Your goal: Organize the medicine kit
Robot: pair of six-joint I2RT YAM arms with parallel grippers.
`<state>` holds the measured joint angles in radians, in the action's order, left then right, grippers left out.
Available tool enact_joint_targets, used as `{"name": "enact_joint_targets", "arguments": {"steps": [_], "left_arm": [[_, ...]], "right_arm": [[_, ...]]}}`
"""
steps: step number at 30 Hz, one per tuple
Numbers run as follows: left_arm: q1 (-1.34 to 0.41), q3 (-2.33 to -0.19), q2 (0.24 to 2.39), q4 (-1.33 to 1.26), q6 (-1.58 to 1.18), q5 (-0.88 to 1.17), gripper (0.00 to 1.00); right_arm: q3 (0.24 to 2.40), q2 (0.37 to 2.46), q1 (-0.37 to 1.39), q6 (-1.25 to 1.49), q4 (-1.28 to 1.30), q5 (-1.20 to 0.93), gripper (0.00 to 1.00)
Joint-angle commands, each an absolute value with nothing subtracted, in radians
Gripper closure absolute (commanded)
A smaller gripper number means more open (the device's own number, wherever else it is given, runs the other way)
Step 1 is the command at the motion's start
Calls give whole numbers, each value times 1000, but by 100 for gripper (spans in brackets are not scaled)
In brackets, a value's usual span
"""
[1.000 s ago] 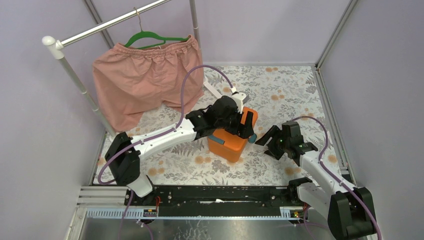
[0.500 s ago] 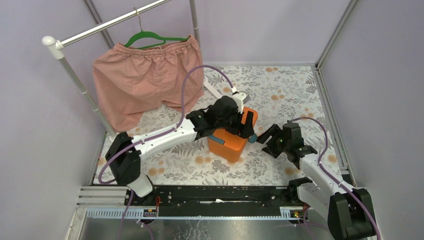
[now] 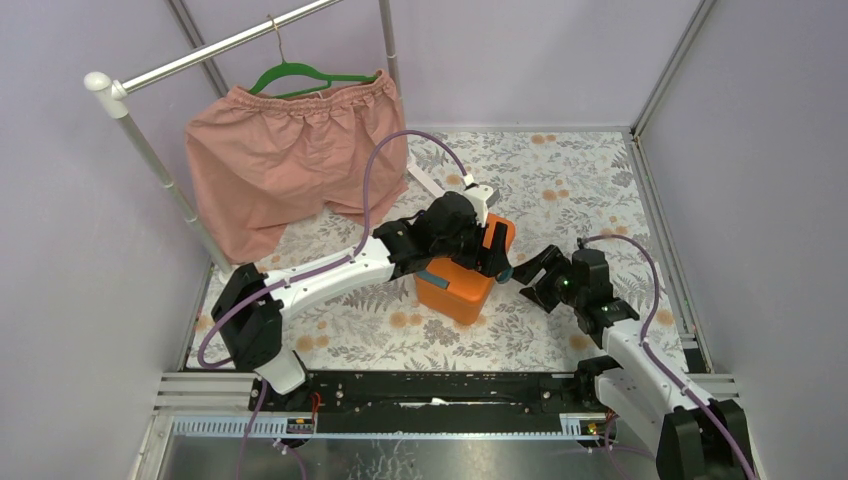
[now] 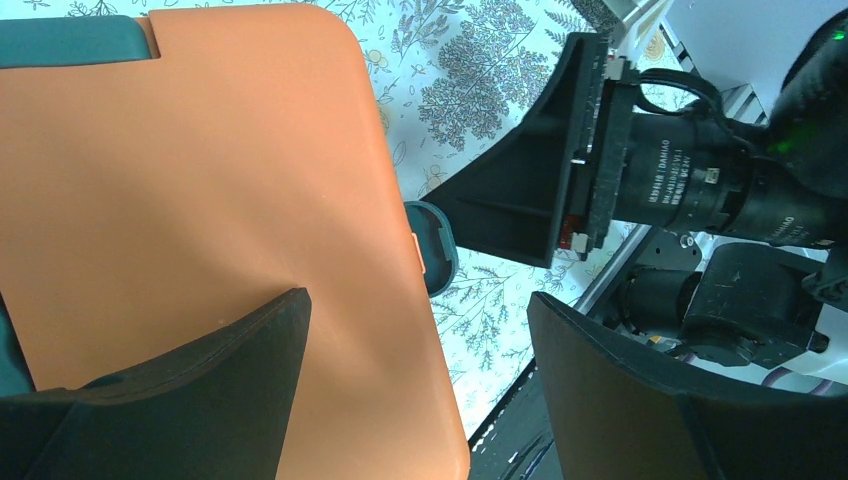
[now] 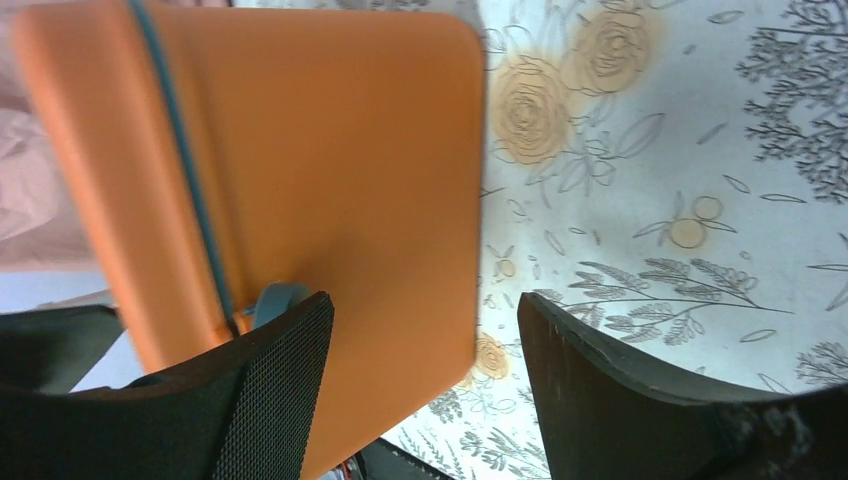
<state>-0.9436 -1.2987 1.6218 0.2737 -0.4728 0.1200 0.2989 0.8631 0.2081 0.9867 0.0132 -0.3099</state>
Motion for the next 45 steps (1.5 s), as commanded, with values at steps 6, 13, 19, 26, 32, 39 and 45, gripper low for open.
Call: {"name": "enact_joint_targets", "arguments": {"steps": [6,13,19,26,32,39,45], "left_arm": [[-955,-1296,1661,288,-469,125,12],[-954,-1298,1664,290,-471,127,12],[-954,-1297,1665,290,-469,127,12],[-954,-1301,1672,288,-469,130,12],[-954,-1301,1672,287,-471,133,13],[-955,-1304,1683,285,-472,146,13],[-959,-1305,1693,284,-469,156,13]], "right_arm": [[329,845,207,1000,-75,-411,23],[350,871,207,993,-78,-440,22],[398,811,207,956,40,-399,21],[415,802,207,951,69,-417,21],[419,803,207,952,60,-430,20],[428,823,207,945,43,-472,18],[436,818,206,948,37,-477,17]]}}
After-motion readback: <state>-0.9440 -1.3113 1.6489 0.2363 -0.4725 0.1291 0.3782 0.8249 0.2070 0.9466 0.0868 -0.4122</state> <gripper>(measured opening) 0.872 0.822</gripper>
